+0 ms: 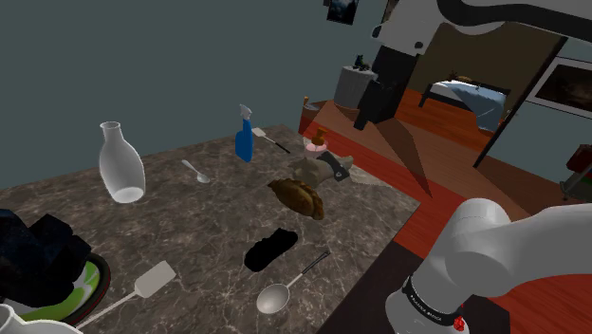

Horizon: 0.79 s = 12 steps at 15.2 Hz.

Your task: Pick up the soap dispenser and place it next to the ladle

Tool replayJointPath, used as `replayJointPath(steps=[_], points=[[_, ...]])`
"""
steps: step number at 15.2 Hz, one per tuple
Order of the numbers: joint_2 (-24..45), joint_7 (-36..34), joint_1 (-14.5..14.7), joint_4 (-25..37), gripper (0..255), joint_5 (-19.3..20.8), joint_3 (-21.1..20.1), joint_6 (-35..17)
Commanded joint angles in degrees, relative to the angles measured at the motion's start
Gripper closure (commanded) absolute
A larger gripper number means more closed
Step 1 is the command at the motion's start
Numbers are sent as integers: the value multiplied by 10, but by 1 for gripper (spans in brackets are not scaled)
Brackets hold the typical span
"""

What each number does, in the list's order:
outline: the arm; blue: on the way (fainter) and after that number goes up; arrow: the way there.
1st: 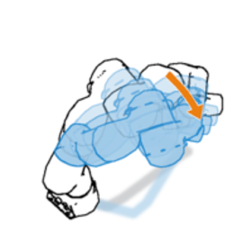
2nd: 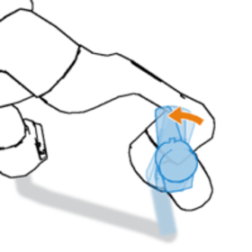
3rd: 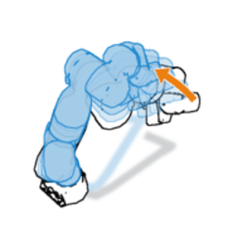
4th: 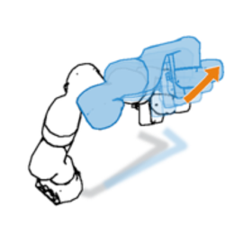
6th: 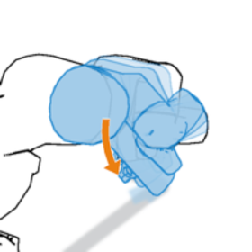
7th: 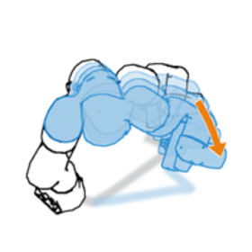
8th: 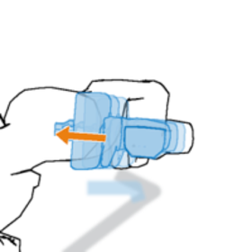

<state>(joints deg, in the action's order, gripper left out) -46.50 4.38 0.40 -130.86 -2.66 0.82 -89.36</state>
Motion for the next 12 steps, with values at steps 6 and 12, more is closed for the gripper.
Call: replayJointPath(steps=[6, 12], points=[[69, 49, -12, 6, 0, 28, 42, -54], [167, 105, -23, 37, 0, 49, 90, -113]])
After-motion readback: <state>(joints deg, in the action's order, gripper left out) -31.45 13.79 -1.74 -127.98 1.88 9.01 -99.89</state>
